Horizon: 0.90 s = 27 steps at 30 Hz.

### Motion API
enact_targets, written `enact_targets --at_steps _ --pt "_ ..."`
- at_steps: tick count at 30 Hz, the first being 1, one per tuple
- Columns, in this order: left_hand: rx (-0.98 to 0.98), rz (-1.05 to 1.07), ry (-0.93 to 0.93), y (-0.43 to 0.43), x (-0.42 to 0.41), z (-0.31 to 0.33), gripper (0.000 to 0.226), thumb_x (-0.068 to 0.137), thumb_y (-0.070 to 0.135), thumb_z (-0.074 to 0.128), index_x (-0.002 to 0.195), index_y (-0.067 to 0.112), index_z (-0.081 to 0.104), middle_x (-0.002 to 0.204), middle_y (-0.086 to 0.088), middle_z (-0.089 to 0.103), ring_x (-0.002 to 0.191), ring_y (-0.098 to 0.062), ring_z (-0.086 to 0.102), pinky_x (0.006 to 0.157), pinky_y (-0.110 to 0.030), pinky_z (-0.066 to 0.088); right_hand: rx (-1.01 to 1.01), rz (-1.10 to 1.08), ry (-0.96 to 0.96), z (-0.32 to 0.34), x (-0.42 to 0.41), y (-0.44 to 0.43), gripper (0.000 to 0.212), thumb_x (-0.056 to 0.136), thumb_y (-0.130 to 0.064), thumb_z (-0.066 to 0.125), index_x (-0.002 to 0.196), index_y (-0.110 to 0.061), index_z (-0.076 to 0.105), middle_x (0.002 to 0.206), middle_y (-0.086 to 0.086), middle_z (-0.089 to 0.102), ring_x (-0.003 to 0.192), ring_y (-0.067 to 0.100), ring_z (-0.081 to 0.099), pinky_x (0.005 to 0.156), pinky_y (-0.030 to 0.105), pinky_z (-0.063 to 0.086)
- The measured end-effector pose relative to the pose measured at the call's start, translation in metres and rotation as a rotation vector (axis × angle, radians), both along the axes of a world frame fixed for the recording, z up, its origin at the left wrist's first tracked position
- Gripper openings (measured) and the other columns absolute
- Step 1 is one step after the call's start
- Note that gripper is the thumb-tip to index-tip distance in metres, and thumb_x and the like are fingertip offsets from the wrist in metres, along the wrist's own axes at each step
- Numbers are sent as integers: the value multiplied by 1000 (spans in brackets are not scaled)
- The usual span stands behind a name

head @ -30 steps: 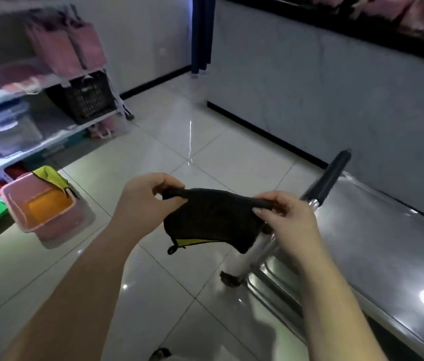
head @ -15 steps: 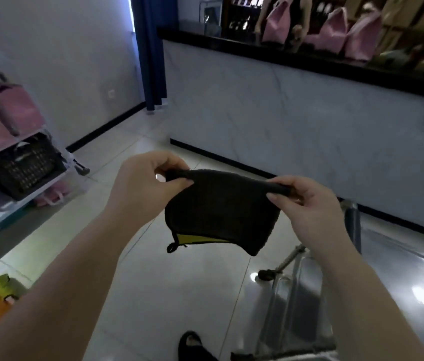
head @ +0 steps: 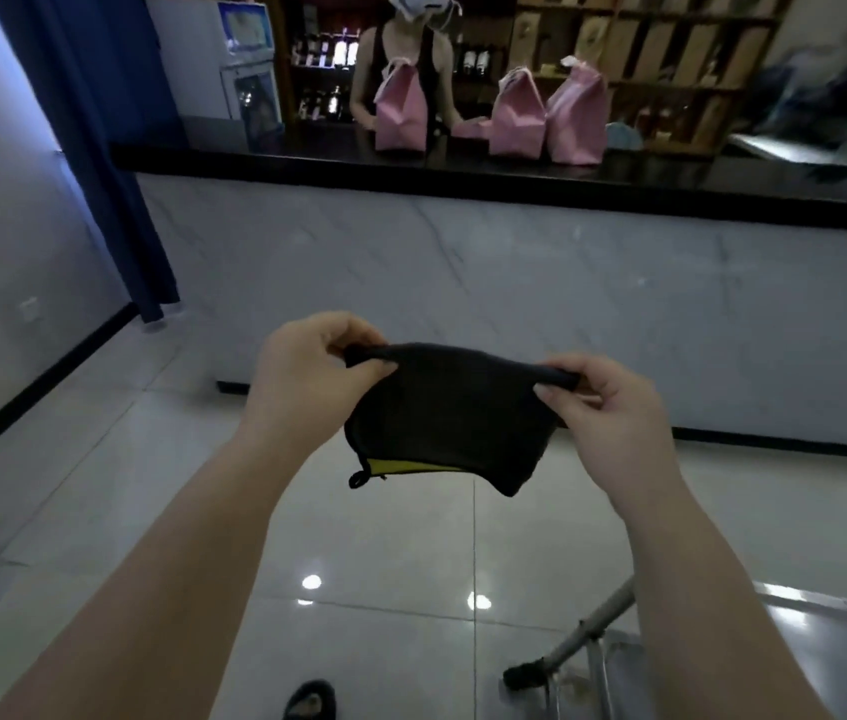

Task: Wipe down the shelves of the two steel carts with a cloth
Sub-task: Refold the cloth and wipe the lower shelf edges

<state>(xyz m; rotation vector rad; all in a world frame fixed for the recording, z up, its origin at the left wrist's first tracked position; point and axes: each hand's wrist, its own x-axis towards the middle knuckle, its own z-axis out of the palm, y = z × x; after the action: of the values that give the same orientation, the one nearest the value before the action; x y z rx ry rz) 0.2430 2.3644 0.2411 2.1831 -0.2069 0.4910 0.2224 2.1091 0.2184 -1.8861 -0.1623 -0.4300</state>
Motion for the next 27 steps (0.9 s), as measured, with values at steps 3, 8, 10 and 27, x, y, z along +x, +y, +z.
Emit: enact_targets --at_steps 3,8,10,27 --pt "-27 -152 21 -24 90 -9 14 75 25 78 78 34 68 76 20 65 80 6 58 64 -15 43 15 -133 -13 -8 50 -19 41 83 -3 69 84 -44 71 82 -18 71 77 0 67 66 8 46" --pt "-42 -459 59 -97 227 -16 18 74 24 80 74 37 68 77 22 65 80 7 58 64 -11 40 38 -438 18 -22 115 -62 37 84 -4 70 81 -40 70 79 -20 69 74 -2 65 66 8 46" --pt "-53 -567 90 -136 274 -19 20 73 21 80 73 37 68 78 26 64 81 8 58 63 -11 41 34 -556 53 -28 136 -85 29 85 -7 70 86 -37 70 82 -17 70 78 2 65 67 10 47" --pt "71 -1205 271 -534 496 -84 17 72 19 79 72 34 69 74 21 66 76 3 61 62 -15 47 83 -1197 178 -85 267 -350 31 87 -7 67 91 -38 68 89 -19 68 87 1 63 75 18 48"
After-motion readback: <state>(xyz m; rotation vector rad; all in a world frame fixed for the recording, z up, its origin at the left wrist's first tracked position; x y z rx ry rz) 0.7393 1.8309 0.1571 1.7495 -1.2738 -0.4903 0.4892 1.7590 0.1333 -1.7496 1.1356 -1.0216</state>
